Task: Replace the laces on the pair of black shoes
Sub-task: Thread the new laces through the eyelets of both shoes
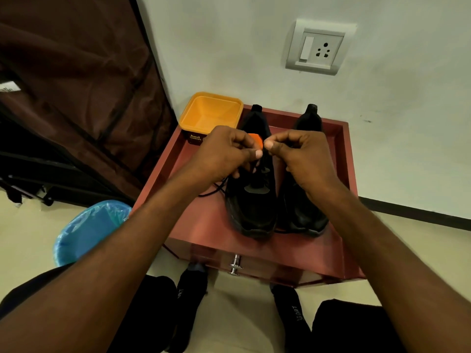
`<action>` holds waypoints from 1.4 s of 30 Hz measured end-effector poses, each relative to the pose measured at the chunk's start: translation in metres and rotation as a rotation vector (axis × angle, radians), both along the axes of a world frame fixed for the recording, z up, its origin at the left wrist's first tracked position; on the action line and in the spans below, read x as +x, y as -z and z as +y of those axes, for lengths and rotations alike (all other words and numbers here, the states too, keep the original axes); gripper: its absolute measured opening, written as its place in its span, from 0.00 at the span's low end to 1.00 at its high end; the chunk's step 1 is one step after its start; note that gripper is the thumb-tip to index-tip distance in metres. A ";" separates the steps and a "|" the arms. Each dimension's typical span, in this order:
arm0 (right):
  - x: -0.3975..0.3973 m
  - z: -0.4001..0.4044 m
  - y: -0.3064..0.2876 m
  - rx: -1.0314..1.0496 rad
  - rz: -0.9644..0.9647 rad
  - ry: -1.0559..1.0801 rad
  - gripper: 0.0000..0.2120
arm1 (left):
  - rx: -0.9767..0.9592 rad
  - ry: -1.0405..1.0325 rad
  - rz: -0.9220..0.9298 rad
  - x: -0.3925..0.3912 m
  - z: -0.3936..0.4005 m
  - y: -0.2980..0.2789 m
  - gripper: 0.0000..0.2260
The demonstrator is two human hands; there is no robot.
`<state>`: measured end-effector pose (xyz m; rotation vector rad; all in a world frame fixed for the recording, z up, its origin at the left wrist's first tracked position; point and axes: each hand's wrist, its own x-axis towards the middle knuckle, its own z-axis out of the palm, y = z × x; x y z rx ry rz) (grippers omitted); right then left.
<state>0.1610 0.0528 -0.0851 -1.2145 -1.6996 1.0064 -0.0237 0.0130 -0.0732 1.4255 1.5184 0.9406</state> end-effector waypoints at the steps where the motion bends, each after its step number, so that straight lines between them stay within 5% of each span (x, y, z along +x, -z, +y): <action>1: -0.001 0.000 0.000 -0.018 0.019 0.013 0.02 | -0.009 -0.016 -0.055 0.001 0.000 0.001 0.07; 6: -0.009 -0.004 -0.002 -0.109 0.147 0.029 0.05 | -0.120 -0.094 -0.330 0.007 0.001 0.004 0.10; 9: -0.012 -0.003 -0.002 -0.102 0.153 0.006 0.06 | -0.091 -0.128 -0.339 0.006 0.002 0.009 0.09; 11: -0.011 0.001 0.002 -0.052 0.062 0.034 0.09 | -0.029 -0.164 -0.219 0.003 0.005 0.013 0.06; 15: -0.007 0.007 0.016 0.139 -0.478 -0.018 0.26 | 0.119 -0.238 0.128 0.004 0.007 0.028 0.03; 19: -0.010 0.006 0.020 0.117 -0.584 -0.102 0.36 | 0.242 -0.191 0.363 0.009 0.011 0.040 0.04; 25: -0.004 0.016 0.022 0.069 -0.498 -0.067 0.22 | 0.285 -0.097 0.543 0.011 0.015 0.044 0.05; 42: 0.001 0.018 0.028 -0.002 -0.346 -0.087 0.18 | 0.238 -0.263 0.792 0.029 0.003 0.045 0.05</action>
